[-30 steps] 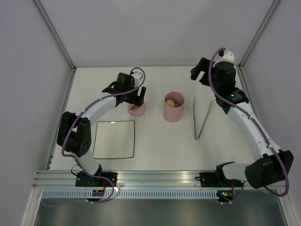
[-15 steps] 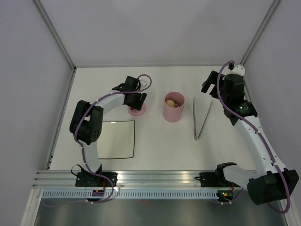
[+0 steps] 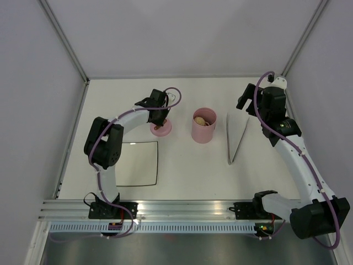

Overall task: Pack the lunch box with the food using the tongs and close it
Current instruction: Pick up the box lid from the center of the board.

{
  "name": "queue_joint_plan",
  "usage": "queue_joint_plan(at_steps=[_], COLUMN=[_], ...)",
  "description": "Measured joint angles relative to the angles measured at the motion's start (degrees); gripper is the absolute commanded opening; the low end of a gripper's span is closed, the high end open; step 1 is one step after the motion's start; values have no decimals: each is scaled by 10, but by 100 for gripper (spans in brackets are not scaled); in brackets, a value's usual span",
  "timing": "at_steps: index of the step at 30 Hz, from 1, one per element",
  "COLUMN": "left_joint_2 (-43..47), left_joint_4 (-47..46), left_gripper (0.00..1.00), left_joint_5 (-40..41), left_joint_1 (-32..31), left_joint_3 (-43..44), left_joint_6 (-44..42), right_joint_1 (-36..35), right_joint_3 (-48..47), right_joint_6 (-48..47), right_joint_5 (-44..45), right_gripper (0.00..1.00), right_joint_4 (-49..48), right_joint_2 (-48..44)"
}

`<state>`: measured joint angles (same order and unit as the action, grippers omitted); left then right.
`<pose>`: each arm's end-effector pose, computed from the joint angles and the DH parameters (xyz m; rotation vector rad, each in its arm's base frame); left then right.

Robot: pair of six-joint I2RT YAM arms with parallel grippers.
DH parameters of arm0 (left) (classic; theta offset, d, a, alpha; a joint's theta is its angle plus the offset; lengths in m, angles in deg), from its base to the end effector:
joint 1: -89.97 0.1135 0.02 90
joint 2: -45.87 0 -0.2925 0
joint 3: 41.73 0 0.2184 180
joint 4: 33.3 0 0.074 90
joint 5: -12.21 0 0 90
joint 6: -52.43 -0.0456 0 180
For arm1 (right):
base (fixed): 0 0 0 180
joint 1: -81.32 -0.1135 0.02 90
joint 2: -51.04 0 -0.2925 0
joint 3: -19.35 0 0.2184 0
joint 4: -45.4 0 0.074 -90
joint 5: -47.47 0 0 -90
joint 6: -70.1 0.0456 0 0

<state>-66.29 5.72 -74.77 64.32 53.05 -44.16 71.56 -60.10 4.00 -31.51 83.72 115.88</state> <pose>0.3660 -0.1731 0.2196 0.6896 2.4594 -0.0613 0.2141 0.0280 0.3856 0.3670 1.9472 0.1913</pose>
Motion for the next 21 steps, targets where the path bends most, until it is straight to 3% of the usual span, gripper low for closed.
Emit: queue_joint_plan(at_steps=[14, 21], left_joint_2=[70, 131], left_joint_4=[40, 71], left_gripper=[2, 2], left_joint_5=[6, -40], left_joint_1=[0, 0], left_joint_3=[6, 14], left_joint_6=[10, 60], right_joint_1=[0, 0], right_joint_3=[6, 13], right_joint_6=[23, 25], right_joint_5=[20, 28], right_gripper=[98, 98], right_joint_4=[29, 38], right_joint_2=[-36, -54])
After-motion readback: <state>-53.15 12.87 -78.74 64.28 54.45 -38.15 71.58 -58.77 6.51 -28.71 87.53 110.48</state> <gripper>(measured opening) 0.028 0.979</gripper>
